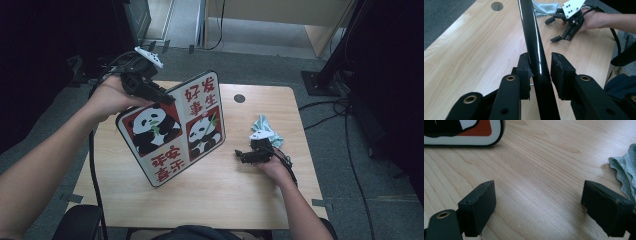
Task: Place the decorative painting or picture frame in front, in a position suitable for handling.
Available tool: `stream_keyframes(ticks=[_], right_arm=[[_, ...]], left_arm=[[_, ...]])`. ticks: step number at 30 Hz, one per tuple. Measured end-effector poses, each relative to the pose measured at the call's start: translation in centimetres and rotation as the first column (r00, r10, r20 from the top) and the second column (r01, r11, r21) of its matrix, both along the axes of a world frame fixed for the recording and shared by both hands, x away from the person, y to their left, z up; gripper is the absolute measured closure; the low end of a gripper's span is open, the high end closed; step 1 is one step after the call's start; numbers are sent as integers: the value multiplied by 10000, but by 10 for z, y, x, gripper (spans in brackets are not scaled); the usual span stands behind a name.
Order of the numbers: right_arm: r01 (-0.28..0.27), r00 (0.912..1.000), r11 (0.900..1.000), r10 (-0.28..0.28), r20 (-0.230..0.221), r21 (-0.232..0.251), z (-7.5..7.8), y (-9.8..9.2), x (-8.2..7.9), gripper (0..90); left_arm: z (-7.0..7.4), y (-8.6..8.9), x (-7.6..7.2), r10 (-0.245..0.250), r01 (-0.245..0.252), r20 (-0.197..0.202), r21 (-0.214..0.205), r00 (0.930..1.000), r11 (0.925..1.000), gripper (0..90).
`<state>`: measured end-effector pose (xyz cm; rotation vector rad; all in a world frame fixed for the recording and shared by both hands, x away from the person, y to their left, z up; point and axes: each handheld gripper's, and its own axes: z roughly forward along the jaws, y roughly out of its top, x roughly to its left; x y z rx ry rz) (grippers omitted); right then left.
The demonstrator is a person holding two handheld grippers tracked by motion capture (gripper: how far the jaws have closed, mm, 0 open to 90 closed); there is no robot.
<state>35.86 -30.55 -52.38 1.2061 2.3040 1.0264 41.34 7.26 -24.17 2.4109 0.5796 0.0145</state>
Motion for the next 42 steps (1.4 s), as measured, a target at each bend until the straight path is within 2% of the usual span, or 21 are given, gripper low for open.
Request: stream_keyframes(ticks=[8,21,27,36,39,42], right_arm=[[127,9999,9999,-127,-13,-24,0,0,-1,116],[254,9996,9997,-255,-84,-17,0,1,0,86],[293,9995,9996,-294,-103,-38,0,1,1,78],[279,9995,9996,-280,-114,-42,0,2,2,76],[144,9999,9999,-145,-95,-89,0,0,3,87],[142,9999,9999,-142,-40,-23,1,-2,4,135]], left_arm=[[0,5,0,145,-145,58,-81,9999,9999,619],[-3,27,-2,457,-446,275,-392,9986,9982,577],[-7,39,-4,540,-514,328,-758,9980,9958,558],[-12,52,-12,710,-646,411,-1398,9966,9881,522],[-15,60,-15,871,-792,406,-1665,9954,9829,496],[-19,67,-17,1081,-1000,318,-1942,9936,9759,483]])
